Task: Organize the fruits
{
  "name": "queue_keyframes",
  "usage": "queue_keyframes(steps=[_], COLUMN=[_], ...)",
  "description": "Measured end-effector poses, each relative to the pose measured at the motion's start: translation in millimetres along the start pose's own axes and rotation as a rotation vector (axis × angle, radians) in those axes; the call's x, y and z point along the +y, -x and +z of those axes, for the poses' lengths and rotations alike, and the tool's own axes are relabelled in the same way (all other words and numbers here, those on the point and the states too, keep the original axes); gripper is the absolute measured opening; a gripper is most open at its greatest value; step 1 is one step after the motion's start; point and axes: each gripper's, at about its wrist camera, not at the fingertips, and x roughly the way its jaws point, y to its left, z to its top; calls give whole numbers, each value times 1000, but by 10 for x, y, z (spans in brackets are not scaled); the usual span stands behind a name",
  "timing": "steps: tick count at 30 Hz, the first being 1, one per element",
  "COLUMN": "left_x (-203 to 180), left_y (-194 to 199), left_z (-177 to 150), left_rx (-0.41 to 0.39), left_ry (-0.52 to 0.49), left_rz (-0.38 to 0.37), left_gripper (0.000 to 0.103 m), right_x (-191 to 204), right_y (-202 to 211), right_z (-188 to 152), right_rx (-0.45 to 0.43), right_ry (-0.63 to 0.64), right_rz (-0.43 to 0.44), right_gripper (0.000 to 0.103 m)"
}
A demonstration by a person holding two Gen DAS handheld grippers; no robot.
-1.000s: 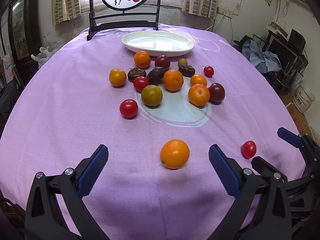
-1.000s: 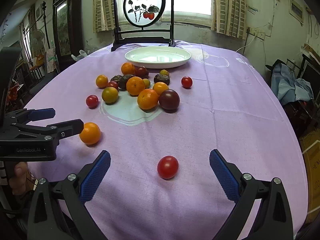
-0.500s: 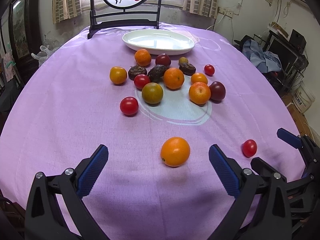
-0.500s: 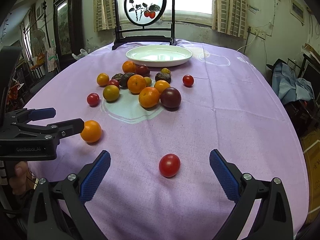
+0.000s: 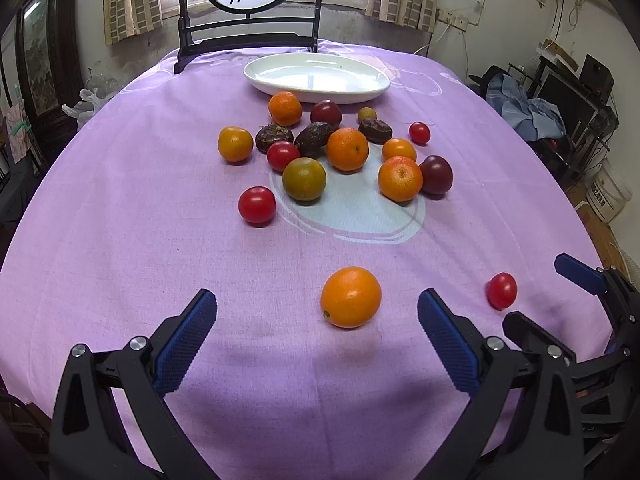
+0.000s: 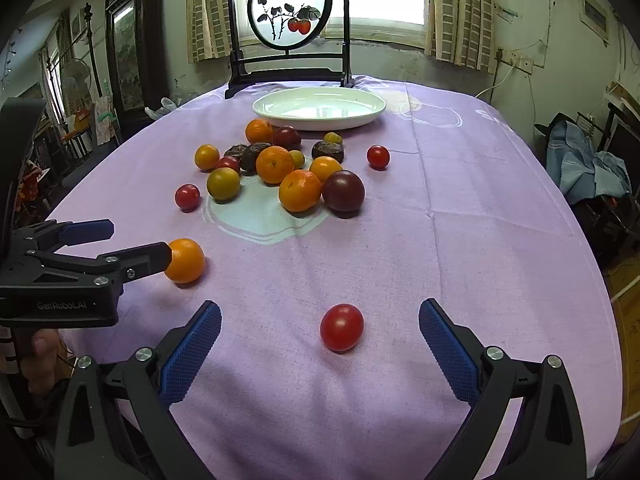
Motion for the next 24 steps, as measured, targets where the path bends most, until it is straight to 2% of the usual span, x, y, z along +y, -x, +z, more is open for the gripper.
queue_keyframes(steps=[24], left_x=[-19], left_y=[-36], left_z=[-29], left_rx=[8], left_ry=[4], left_rz=[-7], left_gripper=[99], right_x=[14], right_y=[-11], right_z=[-14], right_rx=[3], right_ry=[0], right_rz=[8], right_gripper=[99])
